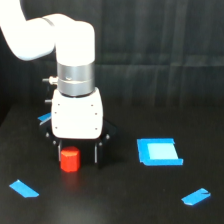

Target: Pick up the red object from the table

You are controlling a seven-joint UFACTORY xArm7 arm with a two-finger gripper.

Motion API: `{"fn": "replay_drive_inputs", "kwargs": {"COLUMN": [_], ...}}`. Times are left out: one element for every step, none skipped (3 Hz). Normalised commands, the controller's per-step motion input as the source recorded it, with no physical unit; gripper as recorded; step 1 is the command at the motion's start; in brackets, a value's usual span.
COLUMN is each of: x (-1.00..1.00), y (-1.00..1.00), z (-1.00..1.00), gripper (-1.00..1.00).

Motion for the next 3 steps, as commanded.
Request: {"fn": "replay_drive_inputs", "kwargs": {"x": [0.03,0.06,0.18], "y": [0.06,0.02,0.00], "z": [-0.31,-0.25,-0.13], "gripper": [-0.98,-1.00,-1.00]}}
